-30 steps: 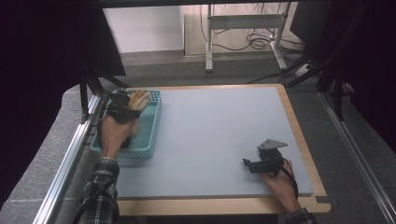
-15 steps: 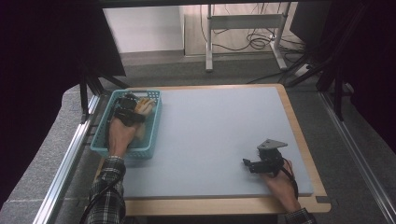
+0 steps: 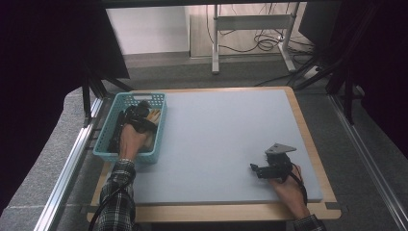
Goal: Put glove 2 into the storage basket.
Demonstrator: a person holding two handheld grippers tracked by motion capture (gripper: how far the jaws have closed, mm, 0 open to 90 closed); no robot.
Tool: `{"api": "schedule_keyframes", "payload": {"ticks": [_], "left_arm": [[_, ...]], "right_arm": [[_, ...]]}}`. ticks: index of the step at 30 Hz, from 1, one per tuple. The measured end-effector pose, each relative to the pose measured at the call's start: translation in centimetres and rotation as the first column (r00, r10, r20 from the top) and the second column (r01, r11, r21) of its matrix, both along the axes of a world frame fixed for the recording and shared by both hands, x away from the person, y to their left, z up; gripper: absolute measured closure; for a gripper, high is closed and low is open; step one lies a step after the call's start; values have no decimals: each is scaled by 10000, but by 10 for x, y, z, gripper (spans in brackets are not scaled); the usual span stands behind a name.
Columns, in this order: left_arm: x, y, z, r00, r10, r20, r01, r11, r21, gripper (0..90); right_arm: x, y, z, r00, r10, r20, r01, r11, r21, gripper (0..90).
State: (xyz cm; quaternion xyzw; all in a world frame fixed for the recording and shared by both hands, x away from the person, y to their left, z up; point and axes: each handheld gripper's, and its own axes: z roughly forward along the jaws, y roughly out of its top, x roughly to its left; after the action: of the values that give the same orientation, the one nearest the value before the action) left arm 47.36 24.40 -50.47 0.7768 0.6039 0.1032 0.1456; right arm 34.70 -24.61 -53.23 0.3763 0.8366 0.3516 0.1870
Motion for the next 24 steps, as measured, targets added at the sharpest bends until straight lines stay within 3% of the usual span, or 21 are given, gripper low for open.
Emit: {"api": "schedule_keyframes", "payload": {"ticks": [3,5,7,10,12,15,17,20,22,24], "left_arm": [[1,3,1,9997,128,-209,-125,9998,154,288],[0,9,2,9993,240,-286,-247,9994,-234,200],[-2,13,8,9997,245,-84,-252,9955,-909,128],[-7,16,23,9992,-31,392,65,9961,-879,107],[-10,19,35,9960,-70,887,175,9928,-1182,108],[-16,26,52,9863,181,1640,75,9880,-1542,216],[-19,33,57,9834,461,1755,-174,9866,-1619,425],[-20,39,52,9878,698,1391,-604,9957,-710,711],[-18,41,41,9928,726,948,-708,9973,-219,814],[-15,42,30,9953,789,566,-783,9969,-122,856]], "right_arm": [[0,0,0,10000,0,-1,0,10000,1,164],[0,0,0,10000,-2,0,2,10000,0,164],[0,0,0,10000,-2,-1,2,10000,-1,164],[0,0,0,10000,0,1,0,10000,-4,164],[0,0,0,10000,0,4,0,10000,-6,164],[0,0,0,10000,1,4,-1,10000,-6,164],[0,0,0,10000,1,2,-1,10000,-7,164],[0,0,0,10000,-1,2,1,10000,-4,164],[0,0,0,10000,0,1,0,10000,-5,164],[0,0,0,10000,-1,-1,1,10000,-5,164]]}}
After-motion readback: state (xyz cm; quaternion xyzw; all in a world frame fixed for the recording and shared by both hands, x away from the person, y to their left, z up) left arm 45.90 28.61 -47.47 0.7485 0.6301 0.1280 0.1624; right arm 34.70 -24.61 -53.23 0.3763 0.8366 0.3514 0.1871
